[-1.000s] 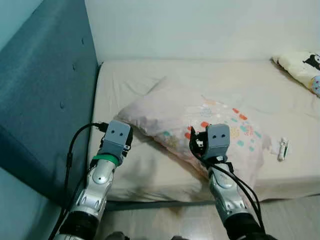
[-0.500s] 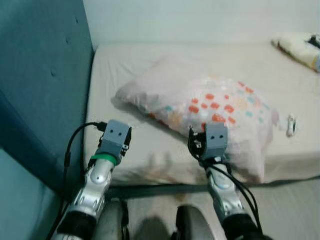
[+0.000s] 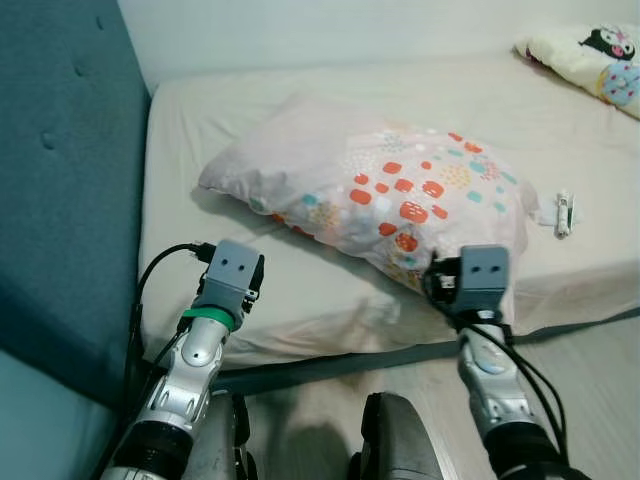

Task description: Clean up the room

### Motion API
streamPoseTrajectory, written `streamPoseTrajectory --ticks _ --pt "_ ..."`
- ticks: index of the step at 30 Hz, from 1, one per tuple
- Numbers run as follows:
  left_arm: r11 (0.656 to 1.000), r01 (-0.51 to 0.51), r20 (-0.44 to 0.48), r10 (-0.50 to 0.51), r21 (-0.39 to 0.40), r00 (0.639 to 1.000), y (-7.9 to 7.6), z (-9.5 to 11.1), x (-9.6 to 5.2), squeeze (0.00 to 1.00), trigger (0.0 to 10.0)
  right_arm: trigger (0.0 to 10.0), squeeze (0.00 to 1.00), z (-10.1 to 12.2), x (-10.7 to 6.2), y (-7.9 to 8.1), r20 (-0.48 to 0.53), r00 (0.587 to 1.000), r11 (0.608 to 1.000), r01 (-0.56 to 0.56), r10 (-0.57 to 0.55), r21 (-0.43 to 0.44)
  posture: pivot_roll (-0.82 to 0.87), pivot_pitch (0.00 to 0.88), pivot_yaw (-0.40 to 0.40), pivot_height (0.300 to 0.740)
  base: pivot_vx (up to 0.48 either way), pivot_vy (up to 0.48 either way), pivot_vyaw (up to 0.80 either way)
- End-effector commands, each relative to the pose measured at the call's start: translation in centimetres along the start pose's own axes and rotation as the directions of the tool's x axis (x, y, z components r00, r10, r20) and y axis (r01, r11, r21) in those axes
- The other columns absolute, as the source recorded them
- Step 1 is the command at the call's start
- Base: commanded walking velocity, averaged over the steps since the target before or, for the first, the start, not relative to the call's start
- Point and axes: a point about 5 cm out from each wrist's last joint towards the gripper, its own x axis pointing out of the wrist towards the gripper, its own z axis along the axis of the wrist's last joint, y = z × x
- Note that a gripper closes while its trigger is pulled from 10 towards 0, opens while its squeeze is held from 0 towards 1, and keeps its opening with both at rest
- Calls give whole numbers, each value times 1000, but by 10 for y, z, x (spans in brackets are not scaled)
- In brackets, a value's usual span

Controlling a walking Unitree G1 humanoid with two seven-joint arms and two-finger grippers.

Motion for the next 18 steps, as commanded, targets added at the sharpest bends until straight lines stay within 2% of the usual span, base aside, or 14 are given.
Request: streamPoseTrajectory --ticks 1,2,3,5,6,8,9,10,12,13,14,15,16,18 --pt "1000 4 -27 -4 7 1000 2 -6 -4 0 10000 10000 0 -4 0 -6 -30 999 999 34 -33 18 42 73 70 605 0 0 0" --pt "1000 4 -27 -4 8 1000 2 -6 -4 0 10000 10000 0 -6 2 -14 -42 998 999 51 -50 14 47 81 71 605 0 0 0" --pt "1000 5 -27 -5 12 1000 3 -6 -5 0 10000 10000 0 -10 6 -29 -78 992 994 105 -104 12 54 89 72 605 0 0 0" --pt "1000 5 -28 -5 15 1000 4 -6 -5 0 10000 10000 0 -12 8 -39 -102 984 989 148 -145 18 54 89 72 605 0 0 0" --pt "1000 0 -31 0 19 1000 6 -7 -6 0 10000 10000 0 -11 11 -52 -114 972 979 203 -204 -27 63 101 68 605 0 0 0" --pt "1000 0 -31 0 19 1000 6 -7 -6 0 10000 10000 0 -11 11 -52 -114 972 979 203 -204 -27 63 101 68 605 0 0 0" --pt "1000 -5 -34 6 22 999 8 -7 -7 0 10000 10000 0 -9 14 -66 -123 955 962 262 -270 -83 67 106 66 605 0 0 0" --pt "1000 -12 -37 13 25 999 10 -8 -8 0 10000 10000 0 -8 14 -88 -133 922 927 346 -364 -144 76 116 62 605 0 0 0" --pt "1000 -12 -37 13 25 999 10 -8 -8 0 10000 10000 0 -8 14 -88 -133 922 927 346 -364 -144 76 116 62 605 0 0 0" --pt "999 -18 -40 19 27 999 12 -9 -10 0 10000 10000 0 -9 11 -113 -155 868 875 440 -472 -204 94 126 55 605 0 0 0" --pt "999 -23 -40 24 29 999 13 -9 -12 0 10000 10000 0 -11 7 -132 -179 817 828 500 -549 -254 110 138 55 605 0 0 0" --pt "999 -23 -40 24 29 999 13 -9 -12 0 10000 10000 0 -11 7 -132 -179 817 828 500 -549 -254 110 138 55 605 0 0 0" --pt "999 -30 -40 31 33 999 15 -8 -15 0 10000 10000 0 -14 5 -141 -216 791 811 506 -572 -293 127 153 57 605 0 0 0" --pt "998 -38 -43 39 40 998 19 -8 -18 0 10000 10000 0 -17 6 -142 -255 796 826 471 -549 -309 138 175 63 605 0 0 0"
